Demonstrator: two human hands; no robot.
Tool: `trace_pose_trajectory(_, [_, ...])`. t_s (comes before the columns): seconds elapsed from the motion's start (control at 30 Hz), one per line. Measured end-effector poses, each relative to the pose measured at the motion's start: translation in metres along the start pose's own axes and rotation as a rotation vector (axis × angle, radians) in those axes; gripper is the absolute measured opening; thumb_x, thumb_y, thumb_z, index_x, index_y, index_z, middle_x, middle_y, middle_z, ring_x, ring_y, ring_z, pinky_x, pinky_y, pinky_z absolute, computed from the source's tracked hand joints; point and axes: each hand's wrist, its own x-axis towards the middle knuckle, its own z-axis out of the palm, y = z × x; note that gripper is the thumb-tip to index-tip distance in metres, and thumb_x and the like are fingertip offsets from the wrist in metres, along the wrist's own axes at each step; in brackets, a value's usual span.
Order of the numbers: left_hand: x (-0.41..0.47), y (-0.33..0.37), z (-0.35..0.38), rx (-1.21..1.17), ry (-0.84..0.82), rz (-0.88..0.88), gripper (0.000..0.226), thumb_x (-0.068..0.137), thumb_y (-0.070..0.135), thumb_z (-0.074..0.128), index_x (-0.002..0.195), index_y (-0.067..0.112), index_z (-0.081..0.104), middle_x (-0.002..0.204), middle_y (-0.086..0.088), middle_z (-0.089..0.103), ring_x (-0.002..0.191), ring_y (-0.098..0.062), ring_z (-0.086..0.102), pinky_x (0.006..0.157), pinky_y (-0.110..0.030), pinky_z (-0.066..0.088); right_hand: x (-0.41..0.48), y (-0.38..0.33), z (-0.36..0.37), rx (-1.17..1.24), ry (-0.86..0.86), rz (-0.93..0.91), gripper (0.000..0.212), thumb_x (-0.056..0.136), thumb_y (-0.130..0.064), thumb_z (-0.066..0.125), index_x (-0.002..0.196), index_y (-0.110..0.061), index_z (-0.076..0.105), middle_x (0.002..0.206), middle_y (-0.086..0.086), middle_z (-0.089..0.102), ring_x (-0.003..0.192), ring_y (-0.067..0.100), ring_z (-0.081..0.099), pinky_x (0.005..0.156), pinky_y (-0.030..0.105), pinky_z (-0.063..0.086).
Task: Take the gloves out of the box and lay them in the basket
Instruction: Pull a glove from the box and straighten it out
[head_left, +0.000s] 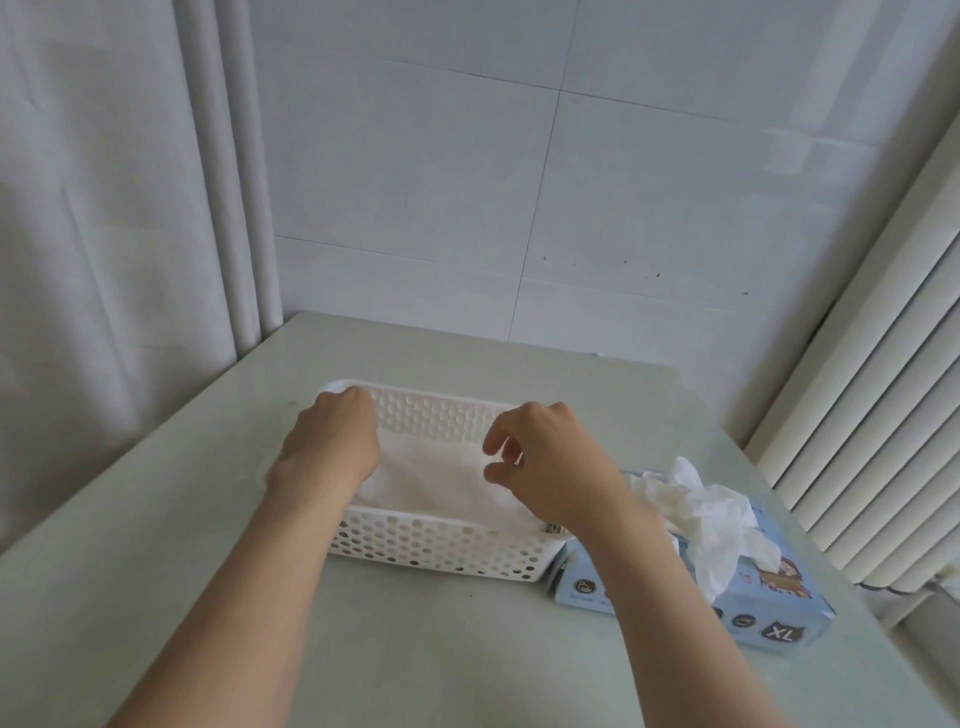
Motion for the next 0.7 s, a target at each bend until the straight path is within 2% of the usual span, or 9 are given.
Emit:
trace_pose_trajectory(0.07, [0.002,0.0,-0.003,-0.048,-0.004,0.019,0.021,0.104,0.01,0.05,0.122,0.013,0.061,0.13,-0.013,0.057,0.105,-0.035,0.059,0.087,-0.039,0.049,-0.002,-0.003,-0.002,0.031,-0.048,-0.033,0.024,0.092,-0.037,0.081,0.113,-0.027,0.075,0.101,-0.007,0.07,0.09,0.013,0.065,0.084,0.027,0.048])
trace_pose_trajectory(0.13, [0.003,-0.001,-0.008,-0.152,-0.056,0.052,0.032,0.103,0.03,0.065,0.13,0.014,0.058,0.137,-0.01,0.058,0.117,-0.034,0.06,0.094,-0.04,0.049,-0.003,-0.004,0.0,0.041,-0.077,-0.057,0.029,0.091,-0.043,0.081,0.115,-0.03,0.076,0.104,-0.008,0.07,0.09,0.009,0.062,0.085,0.024,0.042])
trace_pose_trajectory(0.2, [-0.001,-0.001,-0.013,-0.259,-0.169,0.064,0.058,0.087,0.04,0.085,0.132,0.022,0.053,0.132,-0.004,0.054,0.116,-0.027,0.059,0.096,-0.04,0.048,-0.005,-0.004,0.003,0.046,-0.11,-0.056,0.032,0.089,-0.043,0.082,0.118,-0.03,0.076,0.106,-0.007,0.07,0.094,0.008,0.056,0.085,0.023,0.04])
trace_pose_trajectory(0.27, [-0.004,-0.002,-0.016,-0.234,-0.231,0.071,0.065,0.076,0.032,0.095,0.123,0.028,0.05,0.125,0.002,0.048,0.106,-0.022,0.057,0.092,-0.04,0.05,-0.004,-0.001,0.007,0.044,-0.149,-0.039,0.033,0.089,-0.038,0.084,0.12,-0.027,0.077,0.107,-0.004,0.07,0.101,0.01,0.053,0.086,0.026,0.045])
trace_pose_trajectory(0.33, [-0.004,-0.004,-0.013,-0.134,-0.184,0.069,0.053,0.08,0.015,0.09,0.116,0.027,0.053,0.13,-0.001,0.045,0.104,-0.023,0.056,0.087,-0.037,0.048,-0.003,0.001,0.009,0.019,-0.166,-0.017,0.033,0.089,-0.03,0.084,0.121,-0.024,0.076,0.106,-0.001,0.069,0.106,0.016,0.055,0.086,0.032,0.054])
trace_pose_trajectory(0.4, [-0.005,-0.003,-0.01,-0.058,-0.103,0.069,0.036,0.09,0.002,0.074,0.113,0.024,0.058,0.136,-0.006,0.043,0.11,-0.029,0.055,0.089,-0.036,0.046,-0.001,0.001,0.013,-0.034,-0.158,-0.005,0.035,0.089,-0.022,0.084,0.122,-0.022,0.074,0.109,0.002,0.065,0.108,0.022,0.06,0.087,0.041,0.06])
trace_pose_trajectory(0.53, [-0.009,0.005,-0.006,0.098,-0.078,0.107,0.037,0.093,-0.004,0.055,0.123,0.017,0.061,0.131,-0.011,0.047,0.12,-0.034,0.054,0.1,-0.044,0.051,0.002,0.003,0.019,-0.094,-0.148,-0.004,0.037,0.086,-0.021,0.084,0.121,-0.023,0.073,0.108,0.003,0.062,0.107,0.026,0.064,0.086,0.045,0.062])
trace_pose_trajectory(0.63, [-0.01,0.017,-0.01,0.242,-0.017,0.208,0.035,0.093,-0.001,0.058,0.118,0.021,0.066,0.129,-0.007,0.048,0.125,-0.034,0.044,0.099,-0.04,0.049,0.002,0.004,0.018,-0.076,-0.169,-0.002,0.04,0.087,-0.025,0.086,0.125,-0.023,0.071,0.111,0.003,0.062,0.107,0.025,0.063,0.089,0.045,0.061])
trace_pose_trajectory(0.7, [-0.009,0.023,-0.01,0.192,-0.048,0.282,0.022,0.09,0.013,0.076,0.106,0.028,0.074,0.121,0.0,0.051,0.121,-0.028,0.045,0.097,-0.036,0.047,0.002,0.006,0.016,-0.052,-0.169,0.01,0.043,0.087,-0.028,0.086,0.127,-0.021,0.07,0.111,0.004,0.064,0.11,0.025,0.063,0.09,0.045,0.06])
